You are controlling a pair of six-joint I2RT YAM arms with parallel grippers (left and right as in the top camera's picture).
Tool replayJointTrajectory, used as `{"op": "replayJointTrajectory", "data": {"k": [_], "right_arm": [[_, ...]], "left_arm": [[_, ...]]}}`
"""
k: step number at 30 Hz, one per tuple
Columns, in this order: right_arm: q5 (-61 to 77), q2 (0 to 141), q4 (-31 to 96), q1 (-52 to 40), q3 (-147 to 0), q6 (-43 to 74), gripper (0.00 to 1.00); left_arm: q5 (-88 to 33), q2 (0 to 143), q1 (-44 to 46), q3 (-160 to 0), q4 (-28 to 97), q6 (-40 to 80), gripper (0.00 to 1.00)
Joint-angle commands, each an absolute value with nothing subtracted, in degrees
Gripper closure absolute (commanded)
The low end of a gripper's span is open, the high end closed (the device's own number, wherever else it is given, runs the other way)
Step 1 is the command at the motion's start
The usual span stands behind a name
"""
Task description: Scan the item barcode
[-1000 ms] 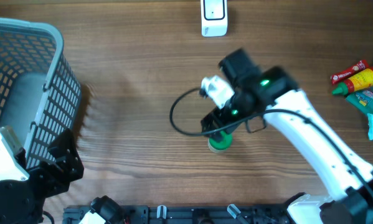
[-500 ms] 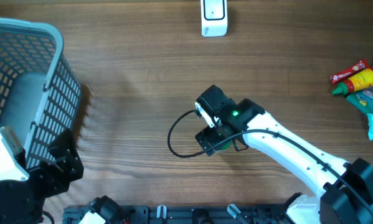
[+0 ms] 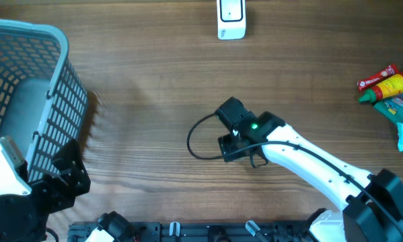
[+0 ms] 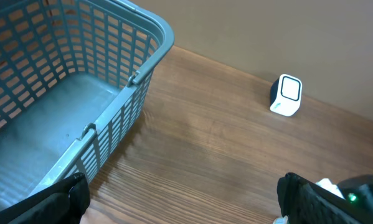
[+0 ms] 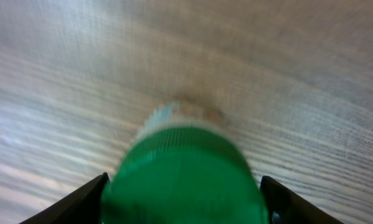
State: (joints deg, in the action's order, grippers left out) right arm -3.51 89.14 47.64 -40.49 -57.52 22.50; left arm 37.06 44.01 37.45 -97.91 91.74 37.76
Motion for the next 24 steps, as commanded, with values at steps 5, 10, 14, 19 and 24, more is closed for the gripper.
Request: {"op": "replayJointTrajectory", "data": {"k": [5, 10, 14, 19, 24], "right_arm": [[-3.75, 89.14, 43.31, -34.24, -62.08, 34.72, 0.01], [6.61, 89.17, 47.20, -34.33, -63.22, 7.20, 0.00], [8.67, 91.50, 49.10, -35.14, -63.20, -0.16, 0.00], [-1.72, 97.62, 50.85, -39.62, -63.20, 1.69, 0.00], [-4.71, 105.32, 51.09, -39.68, -63.20, 3.14, 0.07]], "left_arm": [[38.00, 44.23, 37.39, -98.26, 91.64, 37.06, 0.00], [38.00, 44.23, 37.39, -98.26, 91.61, 37.06, 0.00], [38.00, 44.23, 37.39, -98.26, 91.61, 37.04, 0.00], [38.00, 44.23, 37.39, -98.26, 91.61, 37.06, 0.00], [38.00, 44.23, 37.39, -98.26, 91.64, 37.06, 0.00]]}}
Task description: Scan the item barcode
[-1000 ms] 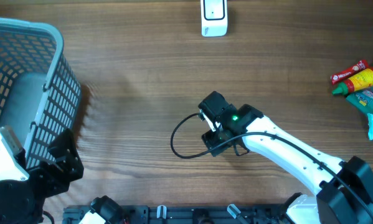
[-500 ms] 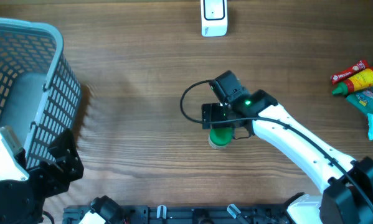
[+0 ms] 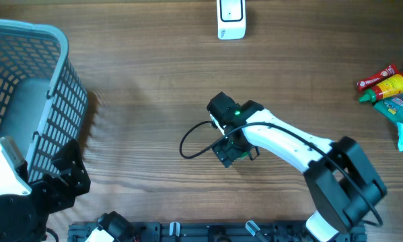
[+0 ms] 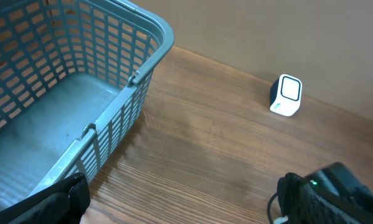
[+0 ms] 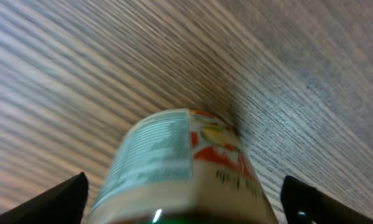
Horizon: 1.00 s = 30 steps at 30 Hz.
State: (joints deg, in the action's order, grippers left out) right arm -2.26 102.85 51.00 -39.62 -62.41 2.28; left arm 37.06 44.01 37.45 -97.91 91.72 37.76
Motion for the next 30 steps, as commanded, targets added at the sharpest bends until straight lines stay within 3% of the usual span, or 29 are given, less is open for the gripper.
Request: {"op": "replayJointTrajectory", "data": {"k": [1, 3, 6, 8, 13, 21, 23, 27, 28, 29, 30], "right_arm": [[-4.71, 105.41, 51.07, -39.68, -63.20, 3.33, 0.16], [-4.71, 105.30, 50.81, -39.68, -63.29, 4.80, 0.23], [-4.54, 105.23, 50.96, -39.27, -65.25, 12.60, 0.42], [-4.56, 105.21, 51.66, -38.02, -69.47, 19.66, 0.32], [-2.81, 105.30, 46.98, -34.04, -76.84, 28.80, 0.23], [-0.58, 109.06, 45.54, -29.61, -78.76, 30.00, 0.20], [-0.19, 109.06, 49.74, -29.67, -82.32, 34.04, 0.25], [4.58, 108.90, 59.33, -29.71, -90.37, 34.26, 0.23], [3.25, 108.86, 62.43, -29.69, -92.68, 32.64, 0.20], [0.08, 108.86, 62.00, -29.69, -93.73, 26.59, 0.07], [-2.00, 108.86, 59.83, -29.69, -93.76, 18.37, 0.00]], "left_arm": [[38.00, 44.23, 37.39, -98.26, 91.61, 37.06, 0.00], [38.00, 44.23, 37.39, -98.26, 91.61, 37.06, 0.00], [38.00, 44.23, 37.39, -98.26, 91.61, 37.06, 0.00], [38.00, 44.23, 37.39, -98.26, 91.64, 37.06, 0.00], [38.00, 44.23, 37.39, -98.26, 91.61, 37.06, 0.00], [38.00, 44.23, 37.39, -98.26, 91.61, 37.04, 0.00], [38.00, 44.23, 37.39, -98.26, 91.61, 37.06, 0.00], [38.00, 44.23, 37.39, -98.26, 91.61, 37.06, 0.00], [38.00, 44.23, 37.39, -98.26, 91.61, 37.06, 0.00], [38.00, 44.23, 37.39, -98.26, 91.61, 37.06, 0.00], [38.00, 44.23, 37.39, -98.26, 91.61, 37.06, 0.00]]}}
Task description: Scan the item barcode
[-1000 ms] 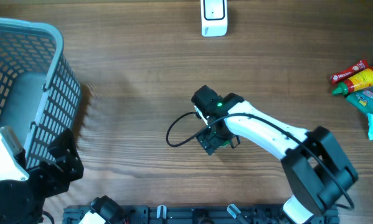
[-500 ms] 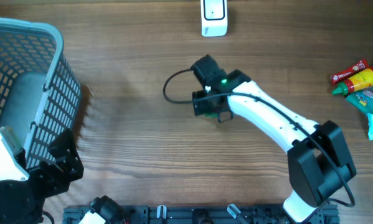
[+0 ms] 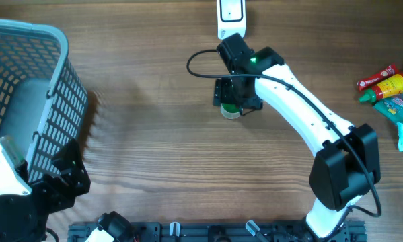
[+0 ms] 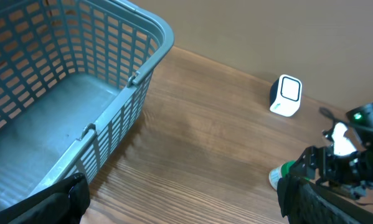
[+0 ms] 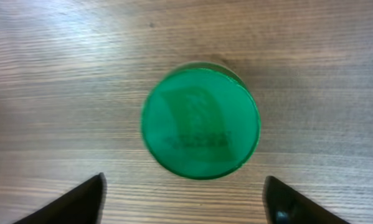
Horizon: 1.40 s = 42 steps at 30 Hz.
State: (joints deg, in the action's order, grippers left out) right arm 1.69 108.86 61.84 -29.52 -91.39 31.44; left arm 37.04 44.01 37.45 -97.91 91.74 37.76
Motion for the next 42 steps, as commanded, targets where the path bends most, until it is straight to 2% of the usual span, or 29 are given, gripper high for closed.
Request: {"op": "replayJointTrajectory", "data": {"k": [1, 3, 5, 7, 12, 13, 14, 15, 18, 20, 21, 25, 28, 29, 30, 31, 36, 39, 42], "right_arm": [[-2.13, 109.08, 58.17, -29.69, -93.73, 6.57, 0.00], [-2.11, 110.28, 56.03, -29.69, -93.23, -7.60, 0.00], [-0.91, 113.12, 55.55, -29.69, -93.14, -14.28, 0.00], [1.52, 116.88, 57.89, -29.69, -93.14, -19.22, 0.00], [0.89, 122.23, 57.25, -28.88, -93.14, -22.48, 0.02], [0.95, 122.43, 57.25, -28.88, -93.14, -22.15, 0.06], [0.91, 122.43, 57.34, -28.88, -93.14, -20.93, 0.18], [0.86, 122.43, 57.60, -28.80, -93.14, -18.15, 0.35], [0.89, 122.41, 58.98, -28.51, -93.14, -6.68, 0.41], [0.91, 122.39, 61.04, -28.53, -93.14, 3.05, 0.37], [0.89, 122.37, 62.15, -28.51, -93.14, 9.98, 0.34], [3.38, 122.37, 63.26, -27.77, -93.14, 41.85, 0.41], [7.70, 122.39, 62.57, -27.77, -93.14, 59.75, 0.27], [8.71, 122.37, 61.87, -27.77, -93.14, 61.49, 0.09], [8.67, 122.37, 62.02, -27.77, -93.14, 59.57, 0.00], [8.64, 122.23, 62.74, -27.77, -93.17, 55.72, 0.00], [6.37, 112.73, 70.02, -27.73, -96.90, 51.57, 0.00], [4.51, 105.01, 68.01, -27.73, -97.23, 38.70, 0.00], [3.22, 104.44, 65.43, -27.73, -96.64, 23.33, 0.00]], "left_arm": [[38.00, 44.23, 37.39, -98.26, 91.64, 37.06, 0.00], [38.00, 44.23, 37.39, -98.26, 91.61, 37.06, 0.00], [38.00, 44.23, 37.39, -98.26, 91.64, 37.06, 0.00], [38.00, 44.23, 37.39, -98.26, 91.64, 37.06, 0.00], [38.00, 44.23, 37.39, -98.26, 91.61, 37.06, 0.00], [38.00, 44.23, 37.39, -98.26, 91.61, 37.06, 0.00], [38.00, 44.23, 37.39, -98.26, 91.61, 37.06, 0.00], [38.00, 44.23, 37.39, -98.26, 91.61, 37.06, 0.00], [38.00, 44.23, 37.39, -98.26, 91.61, 37.06, 0.00], [38.00, 44.23, 37.39, -98.26, 91.61, 37.06, 0.00], [38.00, 44.23, 37.39, -98.26, 91.61, 37.06, 0.00], [38.00, 44.23, 37.39, -98.26, 91.61, 37.04, 0.00], [38.00, 44.23, 37.39, -98.26, 91.61, 37.06, 0.00], [38.00, 44.23, 37.39, -98.26, 91.61, 37.06, 0.00], [38.00, 44.23, 37.39, -98.26, 91.61, 37.06, 0.00], [38.00, 44.23, 37.39, -98.26, 91.61, 37.06, 0.00], [38.00, 44.23, 37.39, -98.26, 91.61, 37.06, 0.00], [38.00, 44.23, 37.39, -98.26, 91.61, 37.06, 0.00], [38.00, 44.23, 37.39, -98.26, 91.61, 37.06, 0.00]]}}
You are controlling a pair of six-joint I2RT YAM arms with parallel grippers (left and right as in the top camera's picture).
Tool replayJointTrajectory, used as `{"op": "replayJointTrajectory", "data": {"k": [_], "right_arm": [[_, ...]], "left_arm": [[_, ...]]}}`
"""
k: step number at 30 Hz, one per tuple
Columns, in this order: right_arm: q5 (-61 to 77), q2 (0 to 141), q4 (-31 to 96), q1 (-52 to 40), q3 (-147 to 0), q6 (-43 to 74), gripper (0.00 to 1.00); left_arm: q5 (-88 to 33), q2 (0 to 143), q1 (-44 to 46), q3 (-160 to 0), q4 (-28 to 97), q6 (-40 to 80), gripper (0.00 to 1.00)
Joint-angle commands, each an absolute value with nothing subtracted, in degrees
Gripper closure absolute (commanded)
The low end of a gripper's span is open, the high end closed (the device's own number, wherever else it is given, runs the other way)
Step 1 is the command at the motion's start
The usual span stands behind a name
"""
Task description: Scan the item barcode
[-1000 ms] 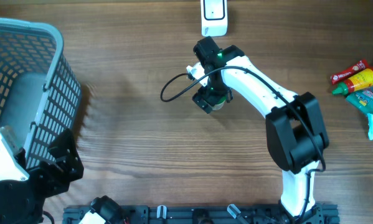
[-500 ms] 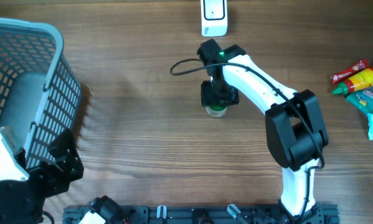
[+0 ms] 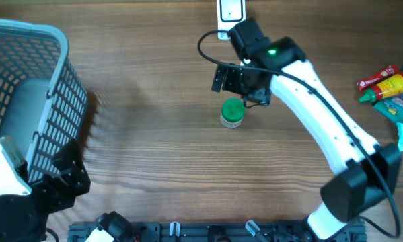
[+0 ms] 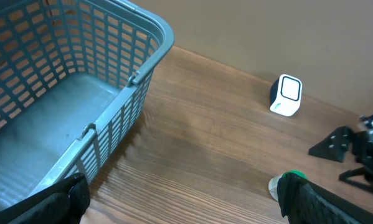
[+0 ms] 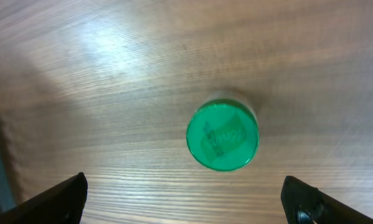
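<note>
A small jar with a green lid (image 3: 232,112) stands upright on the wooden table, a short way in front of the white barcode scanner (image 3: 227,9). My right gripper (image 3: 240,85) hangs open above the jar, between it and the scanner. From the right wrist the lid (image 5: 222,137) shows from above, with the right gripper (image 5: 186,204) wide open and nothing in it. My left gripper (image 4: 186,200) is open and empty beside the basket. The left wrist view shows the scanner (image 4: 287,95), and the jar (image 4: 278,182) partly behind one of my fingers.
A blue-grey plastic basket (image 3: 36,74) fills the left side of the table. At the right edge lie a red tube, a yellow bottle and packets (image 3: 389,86). The right arm (image 3: 322,121) stretches across from the lower right.
My right gripper, then open close over the standing jar, is now higher and nearer the scanner. The jar stands in the same spot. The left arm has not moved.
The jar was between my right gripper's fingers near the table's middle front, first lid-on to the camera, then with its label showing. Later it stood upright below the scanner with the gripper open over it. Now the gripper is clear of it.
</note>
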State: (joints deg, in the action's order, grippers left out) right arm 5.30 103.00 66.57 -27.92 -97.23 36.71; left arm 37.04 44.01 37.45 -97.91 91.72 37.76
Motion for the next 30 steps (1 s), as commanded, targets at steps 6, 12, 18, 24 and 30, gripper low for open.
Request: {"op": "replayJointTrajectory", "data": {"k": [6, 12, 18, 24, 30], "right_arm": [[2.57, 113.43, 61.60, -27.79, -92.12, 19.99, 0.00], [2.61, 119.48, 60.18, -27.92, -92.12, 16.58, 0.00], [2.55, 123.55, 61.04, -29.91, -92.12, 17.43, 0.04], [-4.10, 123.98, 60.90, -31.11, -92.12, 23.09, 0.09], [-0.99, 125.21, 60.58, -31.00, -91.74, 26.09, 0.14]], "left_arm": [[38.00, 44.23, 37.39, -98.26, 91.64, 37.06, 0.00], [38.00, 44.23, 37.39, -98.26, 91.61, 37.06, 0.00], [38.00, 44.23, 37.39, -98.26, 91.61, 37.06, 0.00], [38.00, 44.23, 37.39, -98.26, 91.61, 37.06, 0.00], [38.00, 44.23, 37.39, -98.26, 91.64, 37.06, 0.00]]}}
